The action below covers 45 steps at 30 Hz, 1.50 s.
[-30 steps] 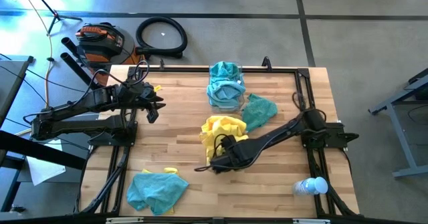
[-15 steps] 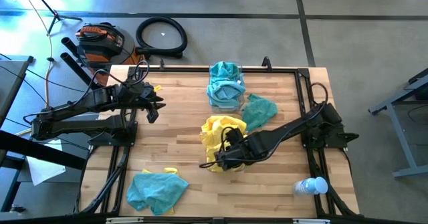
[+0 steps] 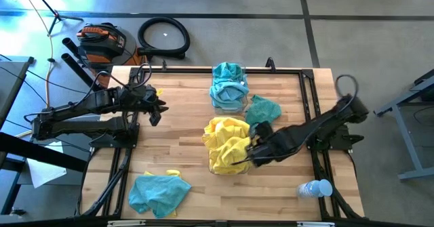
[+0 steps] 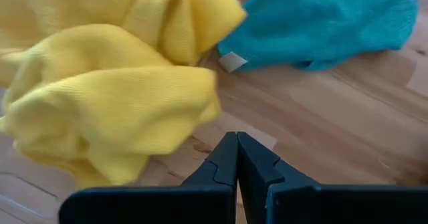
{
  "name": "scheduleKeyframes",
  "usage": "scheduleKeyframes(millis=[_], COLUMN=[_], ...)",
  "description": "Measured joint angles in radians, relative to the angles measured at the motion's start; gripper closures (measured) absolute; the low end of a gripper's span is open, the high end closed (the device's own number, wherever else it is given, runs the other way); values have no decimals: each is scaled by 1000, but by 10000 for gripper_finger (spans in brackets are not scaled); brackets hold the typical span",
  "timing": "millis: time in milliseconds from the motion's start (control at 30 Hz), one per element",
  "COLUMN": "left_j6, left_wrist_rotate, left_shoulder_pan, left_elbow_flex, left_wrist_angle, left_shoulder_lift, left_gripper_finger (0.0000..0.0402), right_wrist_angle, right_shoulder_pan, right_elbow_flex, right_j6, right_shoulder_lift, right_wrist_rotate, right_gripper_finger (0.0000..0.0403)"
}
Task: Sort microfiber towel by color & place in baskets
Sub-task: Put the blue towel into the top transparent bin
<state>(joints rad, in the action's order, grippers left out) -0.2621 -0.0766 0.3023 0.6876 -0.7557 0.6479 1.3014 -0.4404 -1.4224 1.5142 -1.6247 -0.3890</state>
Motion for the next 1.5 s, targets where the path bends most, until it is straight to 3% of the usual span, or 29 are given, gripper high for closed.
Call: scheduleKeyframes(millis=[133, 300, 467, 600, 733, 900, 1133, 1500], left_j6=[-91, -228, -433, -595, -836, -1182, -1392, -1501], left_wrist_rotate=[-56, -207, -349, -358, -311, -180, 28, 169], left_shoulder_pan=[-95, -250, -397, -483, -555, -634, -750, -887], left_elbow_flex=[0, 3, 68, 168, 308, 444, 459, 458], left_wrist_angle=[46, 127, 122, 59, -147, -384, -367, -286], left_shoulder_lift=[16, 91, 258, 418, 572, 721, 819, 922], left_gripper_finger=[282, 282, 282, 282, 282, 282, 282, 282], right_wrist_angle=[-190, -302, -302, -294, -298, -306, -331, -331], right_shoulder_pan=[22, 80, 167, 249, 320, 364, 375, 375], right_elbow_flex=[268, 528, 682, 765, 813, 827, 827, 827], right_j6=[-66, -133, -271, -374, -446, -525, -580, -599], right_shoulder_lift=[206, 459, 682, 834, 936, 979, 978, 977], right_wrist_rotate=[1, -3, -2, 5, 26, 50, 52, 60], right_gripper_finger=[403, 403, 403, 403, 403, 403, 403, 403])
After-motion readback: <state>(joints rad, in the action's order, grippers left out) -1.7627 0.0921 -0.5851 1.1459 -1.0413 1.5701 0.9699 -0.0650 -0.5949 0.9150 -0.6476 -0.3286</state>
